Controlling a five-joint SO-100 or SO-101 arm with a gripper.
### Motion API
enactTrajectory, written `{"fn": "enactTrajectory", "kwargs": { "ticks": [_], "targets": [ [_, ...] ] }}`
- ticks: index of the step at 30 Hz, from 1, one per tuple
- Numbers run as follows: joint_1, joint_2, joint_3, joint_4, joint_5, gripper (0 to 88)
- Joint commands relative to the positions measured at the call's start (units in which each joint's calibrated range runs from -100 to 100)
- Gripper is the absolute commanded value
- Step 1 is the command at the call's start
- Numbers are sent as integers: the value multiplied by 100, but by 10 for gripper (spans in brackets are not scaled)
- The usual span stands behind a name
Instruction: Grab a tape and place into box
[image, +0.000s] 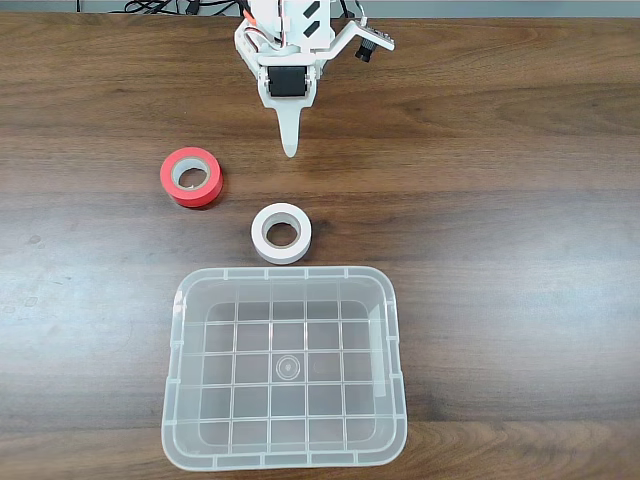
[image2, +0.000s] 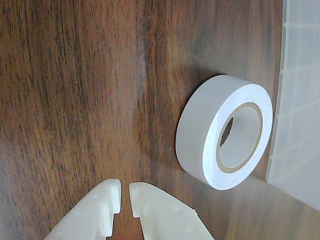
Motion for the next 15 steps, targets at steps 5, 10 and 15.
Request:
{"fn": "enactTrajectory", "kwargs": {
  "ticks": [5,10,15],
  "targets": [
    [-2,-72,-323,3,-73,13],
    [-53,-80,-1085,3,-73,13],
    [5,25,-1830,3,-73,13]
  ]
}}
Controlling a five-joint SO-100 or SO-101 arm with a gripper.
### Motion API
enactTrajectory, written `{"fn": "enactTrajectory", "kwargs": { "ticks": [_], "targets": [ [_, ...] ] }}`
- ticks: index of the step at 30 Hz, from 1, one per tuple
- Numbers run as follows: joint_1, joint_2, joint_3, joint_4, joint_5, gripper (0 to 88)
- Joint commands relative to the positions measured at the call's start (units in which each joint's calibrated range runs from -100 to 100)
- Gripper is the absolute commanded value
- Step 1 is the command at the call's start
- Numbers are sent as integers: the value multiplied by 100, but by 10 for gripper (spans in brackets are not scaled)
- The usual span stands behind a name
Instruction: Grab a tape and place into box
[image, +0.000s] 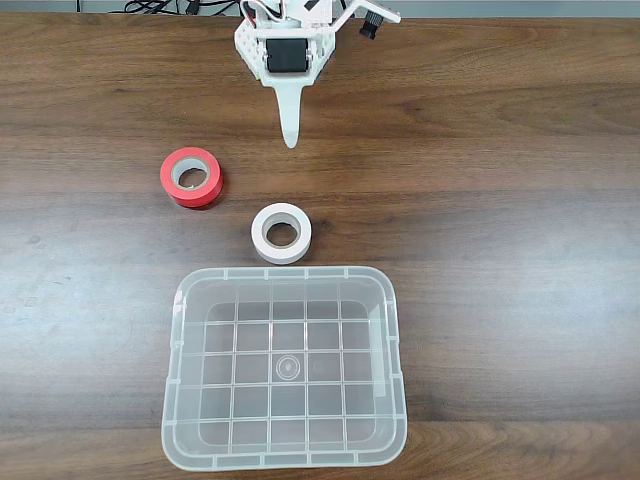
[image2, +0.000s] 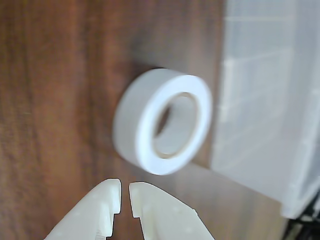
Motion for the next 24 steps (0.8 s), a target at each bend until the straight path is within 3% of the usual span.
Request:
{"fn": "enactTrajectory", "kwargs": {
  "ticks": [1,8,24],
  "targets": [
    [20,17,-978,3,-73,13],
    [27,387,-1469,46,-305,12],
    [349,5463,-4728,114,-258,13]
  ]
}}
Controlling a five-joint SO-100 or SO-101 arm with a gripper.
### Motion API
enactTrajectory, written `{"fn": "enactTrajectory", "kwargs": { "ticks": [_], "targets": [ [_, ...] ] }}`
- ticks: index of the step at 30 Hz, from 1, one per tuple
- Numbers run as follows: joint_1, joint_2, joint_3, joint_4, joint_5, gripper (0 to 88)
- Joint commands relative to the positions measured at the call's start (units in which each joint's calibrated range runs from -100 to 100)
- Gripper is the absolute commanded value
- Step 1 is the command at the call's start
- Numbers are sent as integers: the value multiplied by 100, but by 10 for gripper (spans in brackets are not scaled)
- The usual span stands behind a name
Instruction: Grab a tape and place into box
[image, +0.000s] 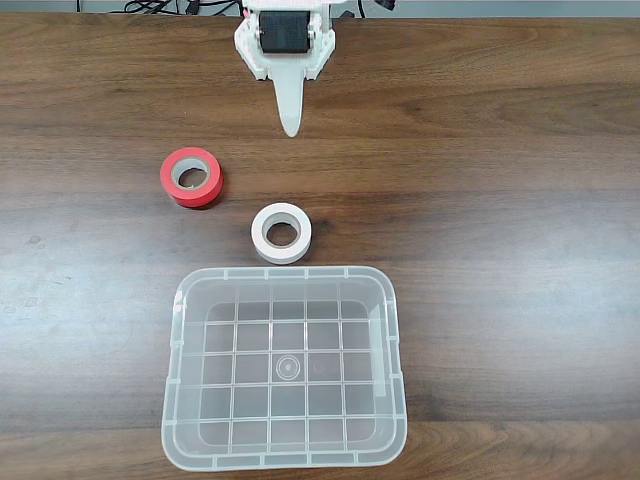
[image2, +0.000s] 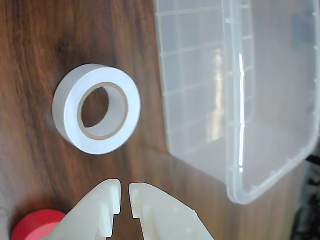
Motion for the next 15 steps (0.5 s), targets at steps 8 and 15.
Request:
{"fn": "enactTrajectory", "kwargs": {
  "ticks": [8,15],
  "targets": [
    [752,2427,-963,-90,272,13],
    [759,3328,-954,-758,299,13]
  ]
}}
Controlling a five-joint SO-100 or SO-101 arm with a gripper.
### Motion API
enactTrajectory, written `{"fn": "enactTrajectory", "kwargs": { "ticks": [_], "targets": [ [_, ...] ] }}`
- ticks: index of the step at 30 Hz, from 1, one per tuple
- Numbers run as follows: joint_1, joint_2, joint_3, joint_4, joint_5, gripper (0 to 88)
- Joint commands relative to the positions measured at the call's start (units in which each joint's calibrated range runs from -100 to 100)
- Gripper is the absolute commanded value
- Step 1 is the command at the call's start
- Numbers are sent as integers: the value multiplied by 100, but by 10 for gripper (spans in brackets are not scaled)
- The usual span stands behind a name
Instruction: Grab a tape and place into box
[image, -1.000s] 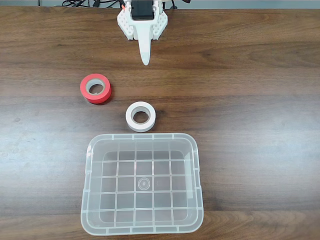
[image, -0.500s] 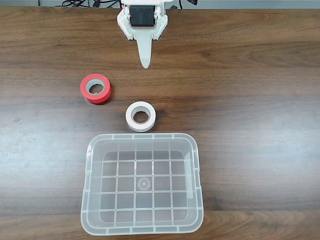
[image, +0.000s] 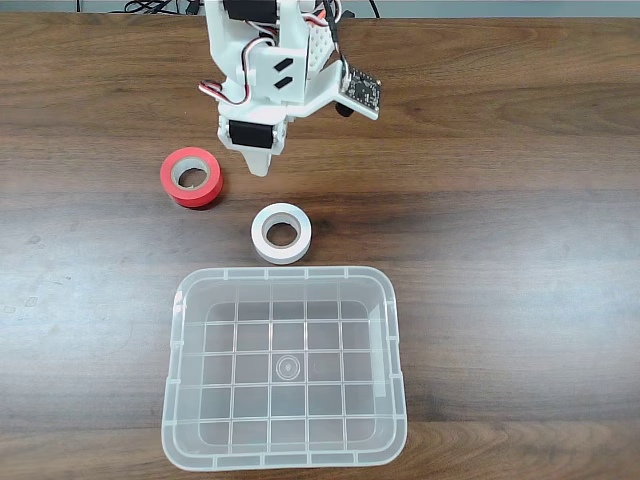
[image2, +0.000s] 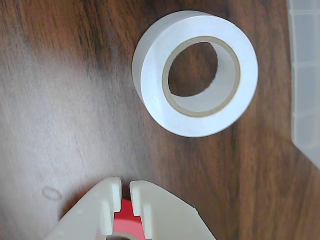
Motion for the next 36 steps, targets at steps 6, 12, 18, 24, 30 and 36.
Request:
{"fn": "enactTrajectory", "kwargs": {
  "ticks": [6,12,18,24,30,36],
  "targets": [
    [-14,814,-485,-668,228,55],
    [-14,983,-493,-668,491,266],
    [-22,999,-450,-993,618,275],
    [-417,1192,-406,-1079,750,254],
    [-439,1731,-414,-1096,750,207],
    [-409,2149,-493,-1122,750,206]
  ]
}}
